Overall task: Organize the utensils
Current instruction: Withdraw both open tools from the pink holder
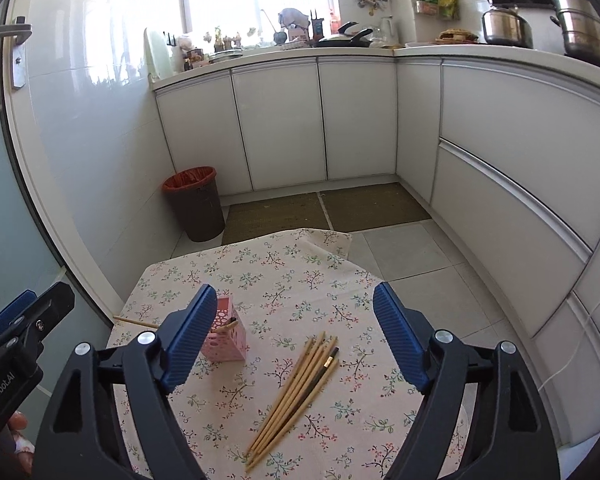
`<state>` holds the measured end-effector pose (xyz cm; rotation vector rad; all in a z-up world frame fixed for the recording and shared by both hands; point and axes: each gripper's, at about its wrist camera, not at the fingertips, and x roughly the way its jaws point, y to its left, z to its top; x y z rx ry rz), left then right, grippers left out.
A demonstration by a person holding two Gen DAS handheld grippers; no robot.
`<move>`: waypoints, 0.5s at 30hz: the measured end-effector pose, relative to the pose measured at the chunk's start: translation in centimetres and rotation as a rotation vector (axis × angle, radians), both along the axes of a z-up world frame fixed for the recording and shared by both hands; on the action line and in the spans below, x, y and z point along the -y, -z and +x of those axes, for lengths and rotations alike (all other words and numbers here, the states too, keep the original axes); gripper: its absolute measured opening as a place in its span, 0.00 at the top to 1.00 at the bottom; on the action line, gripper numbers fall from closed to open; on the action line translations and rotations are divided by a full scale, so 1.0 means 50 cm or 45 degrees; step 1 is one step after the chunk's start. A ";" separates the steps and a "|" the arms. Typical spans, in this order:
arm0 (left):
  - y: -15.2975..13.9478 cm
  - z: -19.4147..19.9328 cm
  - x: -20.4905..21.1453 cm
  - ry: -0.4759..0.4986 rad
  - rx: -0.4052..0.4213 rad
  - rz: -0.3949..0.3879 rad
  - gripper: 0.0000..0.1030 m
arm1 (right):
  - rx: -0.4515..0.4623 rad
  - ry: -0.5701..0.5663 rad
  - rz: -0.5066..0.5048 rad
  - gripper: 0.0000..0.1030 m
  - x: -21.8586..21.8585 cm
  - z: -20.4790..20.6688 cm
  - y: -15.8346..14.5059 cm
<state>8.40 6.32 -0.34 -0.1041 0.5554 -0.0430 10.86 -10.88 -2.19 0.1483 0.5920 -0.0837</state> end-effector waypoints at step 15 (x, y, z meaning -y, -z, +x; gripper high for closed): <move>0.003 -0.037 0.053 0.056 0.001 0.049 0.08 | -0.035 0.120 0.059 0.07 0.078 -0.077 0.042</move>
